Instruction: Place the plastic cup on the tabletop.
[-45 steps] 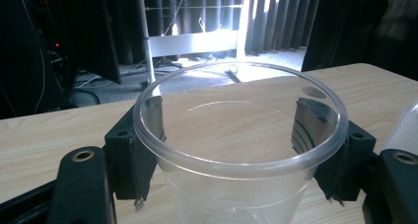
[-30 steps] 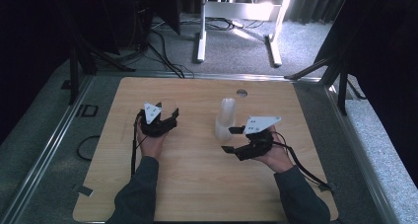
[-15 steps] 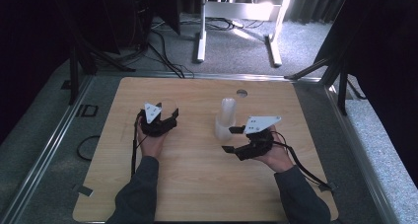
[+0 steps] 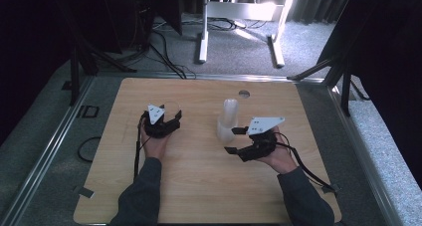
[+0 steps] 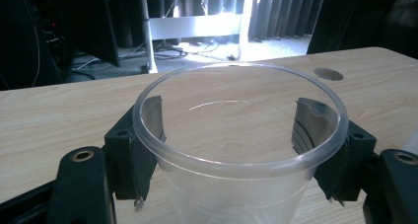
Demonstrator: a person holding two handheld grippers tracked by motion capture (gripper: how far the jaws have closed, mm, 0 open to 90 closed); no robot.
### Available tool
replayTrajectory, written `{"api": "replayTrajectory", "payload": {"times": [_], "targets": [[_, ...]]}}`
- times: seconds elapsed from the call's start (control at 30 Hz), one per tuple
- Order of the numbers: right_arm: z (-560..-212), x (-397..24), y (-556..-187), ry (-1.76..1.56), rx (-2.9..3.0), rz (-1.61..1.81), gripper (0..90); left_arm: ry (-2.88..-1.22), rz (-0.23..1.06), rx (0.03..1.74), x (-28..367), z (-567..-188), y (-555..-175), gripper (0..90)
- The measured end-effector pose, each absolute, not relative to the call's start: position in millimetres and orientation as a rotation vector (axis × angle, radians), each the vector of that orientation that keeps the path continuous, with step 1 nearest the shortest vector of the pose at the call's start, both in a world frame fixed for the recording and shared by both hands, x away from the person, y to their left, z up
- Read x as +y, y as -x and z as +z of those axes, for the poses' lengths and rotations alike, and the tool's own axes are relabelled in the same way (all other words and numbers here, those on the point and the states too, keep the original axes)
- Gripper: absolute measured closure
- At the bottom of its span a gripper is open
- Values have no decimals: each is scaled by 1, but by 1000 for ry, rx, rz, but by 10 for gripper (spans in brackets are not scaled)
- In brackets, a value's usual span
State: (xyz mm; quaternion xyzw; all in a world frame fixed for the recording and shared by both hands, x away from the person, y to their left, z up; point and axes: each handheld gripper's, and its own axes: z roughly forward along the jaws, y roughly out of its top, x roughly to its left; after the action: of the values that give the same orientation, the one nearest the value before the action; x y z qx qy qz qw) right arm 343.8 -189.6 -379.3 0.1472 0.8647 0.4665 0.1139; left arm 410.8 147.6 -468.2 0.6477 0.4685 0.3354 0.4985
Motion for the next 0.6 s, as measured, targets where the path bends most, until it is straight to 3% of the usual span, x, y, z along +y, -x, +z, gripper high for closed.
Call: {"api": "replayTrajectory", "payload": {"times": [0.6], "targets": [[-383, -192, -344, -442, 2544, 1374, 297, -1592, 813, 1161, 149, -476, -417, 285]]}}
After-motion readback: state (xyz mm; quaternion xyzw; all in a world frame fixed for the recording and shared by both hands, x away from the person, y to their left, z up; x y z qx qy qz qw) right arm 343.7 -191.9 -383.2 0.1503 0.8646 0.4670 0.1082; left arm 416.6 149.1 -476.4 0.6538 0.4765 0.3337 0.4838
